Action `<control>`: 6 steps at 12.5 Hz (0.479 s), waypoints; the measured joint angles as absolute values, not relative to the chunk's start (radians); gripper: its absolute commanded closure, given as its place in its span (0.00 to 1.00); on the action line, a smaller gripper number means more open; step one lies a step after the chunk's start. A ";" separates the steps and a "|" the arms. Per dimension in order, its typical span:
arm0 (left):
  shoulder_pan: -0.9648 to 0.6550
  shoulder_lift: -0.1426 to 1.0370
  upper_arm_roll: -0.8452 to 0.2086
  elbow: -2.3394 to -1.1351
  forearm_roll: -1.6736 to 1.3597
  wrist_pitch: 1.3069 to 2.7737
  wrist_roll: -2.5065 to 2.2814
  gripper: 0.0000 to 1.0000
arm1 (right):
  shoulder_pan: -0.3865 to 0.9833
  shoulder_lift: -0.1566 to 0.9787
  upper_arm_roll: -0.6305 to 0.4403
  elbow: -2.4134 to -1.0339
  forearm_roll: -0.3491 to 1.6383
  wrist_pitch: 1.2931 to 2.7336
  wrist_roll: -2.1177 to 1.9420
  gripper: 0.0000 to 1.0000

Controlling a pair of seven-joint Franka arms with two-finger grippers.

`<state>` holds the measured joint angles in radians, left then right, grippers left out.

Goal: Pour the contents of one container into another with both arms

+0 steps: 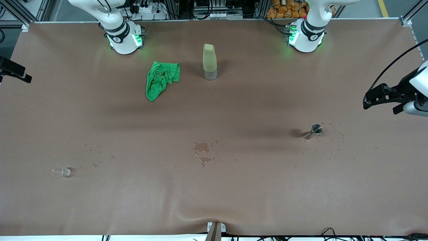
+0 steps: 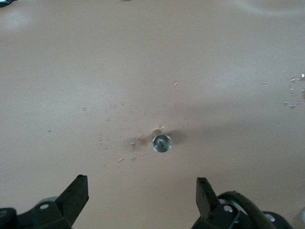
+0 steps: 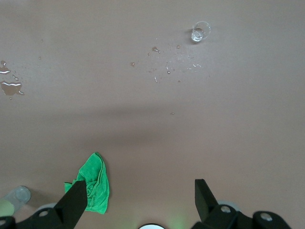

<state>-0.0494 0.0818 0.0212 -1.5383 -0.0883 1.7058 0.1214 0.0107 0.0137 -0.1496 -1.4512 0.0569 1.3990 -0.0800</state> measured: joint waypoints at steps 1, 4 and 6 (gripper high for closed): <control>-0.034 0.081 -0.005 -1.534 -0.086 1.704 0.102 0.00 | -0.002 0.011 -0.129 -1.455 0.057 1.400 -0.079 0.00; -0.022 0.081 -0.024 -1.532 -0.067 1.703 0.067 0.00 | -0.018 0.011 -0.102 -1.461 0.057 1.400 -0.076 0.00; -0.021 0.081 -0.031 -1.529 -0.066 1.703 0.058 0.00 | -0.020 0.011 -0.101 -1.462 0.057 1.401 -0.076 0.00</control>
<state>-0.0212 0.0810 -0.0315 -1.5295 -0.0661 1.7026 0.0584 -0.0202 0.0108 -0.1014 -1.4619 0.0566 1.4006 -0.0756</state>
